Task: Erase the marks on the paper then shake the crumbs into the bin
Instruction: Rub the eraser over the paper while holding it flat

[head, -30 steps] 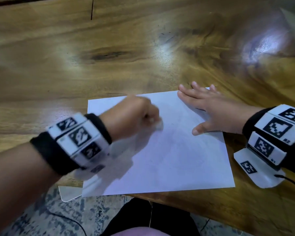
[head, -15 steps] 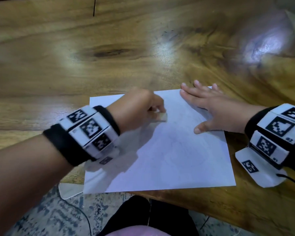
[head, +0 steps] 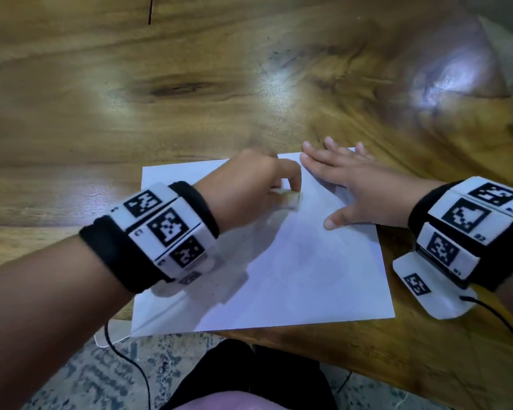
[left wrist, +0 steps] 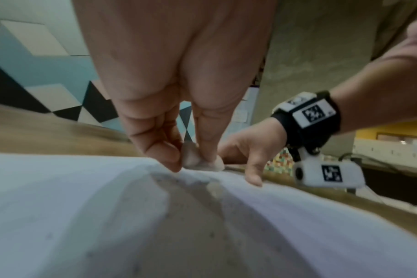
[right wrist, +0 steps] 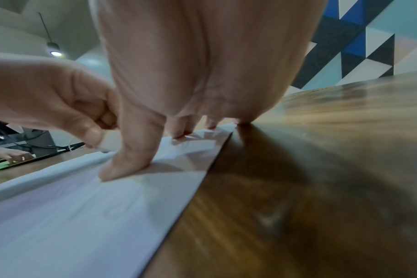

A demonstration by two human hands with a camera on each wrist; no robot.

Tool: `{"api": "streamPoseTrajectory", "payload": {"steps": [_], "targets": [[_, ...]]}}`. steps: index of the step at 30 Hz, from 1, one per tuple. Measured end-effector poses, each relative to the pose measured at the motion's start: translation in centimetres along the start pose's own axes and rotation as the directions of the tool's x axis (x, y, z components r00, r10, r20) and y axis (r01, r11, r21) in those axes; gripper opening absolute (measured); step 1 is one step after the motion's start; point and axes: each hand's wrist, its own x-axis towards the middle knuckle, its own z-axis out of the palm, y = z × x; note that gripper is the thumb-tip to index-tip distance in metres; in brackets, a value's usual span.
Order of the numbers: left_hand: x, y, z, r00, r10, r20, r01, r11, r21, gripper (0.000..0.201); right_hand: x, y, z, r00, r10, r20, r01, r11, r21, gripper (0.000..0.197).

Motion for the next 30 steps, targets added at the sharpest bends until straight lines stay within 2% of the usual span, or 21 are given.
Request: {"api": "streamPoseTrajectory", "payload": {"steps": [3,5,6,9,10,11,14,17,19,21,22,24,27,29,30], "targets": [[-0.1,0.1,0.9,0.998,-0.036,-0.053,0.035,0.999,-0.021,0.017,0.0,0.1,0.0,1.0,-0.005,-0.002,0.005,1.0,0.008,0.102],[-1.1,0.1,1.3,0.995,-0.001,-0.099,-0.002,0.999,-0.033,0.01,0.1,0.1,0.1,1.0,-0.009,-0.007,0.009,1.0,0.007,0.102],[-1.9,0.0,1.4,0.997,0.027,-0.077,-0.029,0.999,-0.026,0.013,0.1,0.1,0.1,1.0,-0.01,-0.006,0.01,1.0,0.005,0.103],[-3.9,-0.1,1.1,0.988,0.076,0.137,-0.072,0.997,-0.036,0.019,0.0,0.1,0.1,1.0,-0.01,-0.004,0.01,1.0,0.01,0.102],[-3.8,-0.2,1.0,0.983,0.072,0.166,-0.065,0.997,-0.046,0.02,0.0,0.1,0.0,1.0,-0.008,-0.005,0.008,1.0,0.01,0.102],[-3.4,-0.3,0.7,0.989,0.055,0.134,-0.046,0.997,-0.064,0.02,0.0,0.1,0.0,1.0,-0.007,-0.005,0.007,1.0,0.007,0.102],[-0.9,-0.2,0.1,0.996,-0.048,-0.079,0.042,0.997,-0.071,0.019,0.0,0.1,0.0,1.0,-0.007,-0.003,0.007,1.0,0.004,0.102],[-0.6,-0.4,0.6,0.991,0.002,-0.13,-0.005,1.0,-0.024,0.021,0.0,0.1,0.0,1.0,-0.011,-0.004,0.011,1.0,0.013,0.102],[-2.5,-0.6,0.8,0.998,0.057,-0.014,-0.058,0.997,-0.054,0.024,0.0,0.1,0.0,1.0,-0.01,-0.005,0.01,1.0,0.01,0.102],[-4.2,-0.7,0.8,0.982,0.057,0.18,-0.042,0.996,-0.084,0.016,0.0,0.1,0.0,1.0,-0.009,-0.004,0.009,1.0,0.009,0.102],[-4.3,-0.7,0.6,0.971,0.051,0.233,-0.029,0.995,-0.096,0.01,-0.1,0.1,0.0,1.0,-0.01,-0.002,0.01,1.0,0.009,0.101],[-3.4,-0.7,0.1,0.982,0.046,0.182,-0.035,0.997,-0.064,0.014,-0.1,0.0,-0.1,1.0,-0.009,-0.001,0.009,1.0,0.005,0.101],[-1.0,-0.6,-0.2,0.999,-0.017,-0.041,0.018,1.0,0.017,0.022,-0.1,0.0,-0.1,1.0,-0.005,-0.004,0.005,1.0,0.001,0.101],[-1.1,-0.7,0.0,0.997,0.001,-0.075,0.002,0.999,0.034,0.021,0.0,-0.1,-0.1,1.0,-0.005,-0.004,0.005,1.0,0.003,0.101],[-1.8,-0.9,0.0,0.999,0.021,-0.041,-0.02,1.0,0.024,0.021,0.0,-0.1,-0.1,1.0,-0.005,-0.005,0.005,1.0,0.006,0.101]]}}
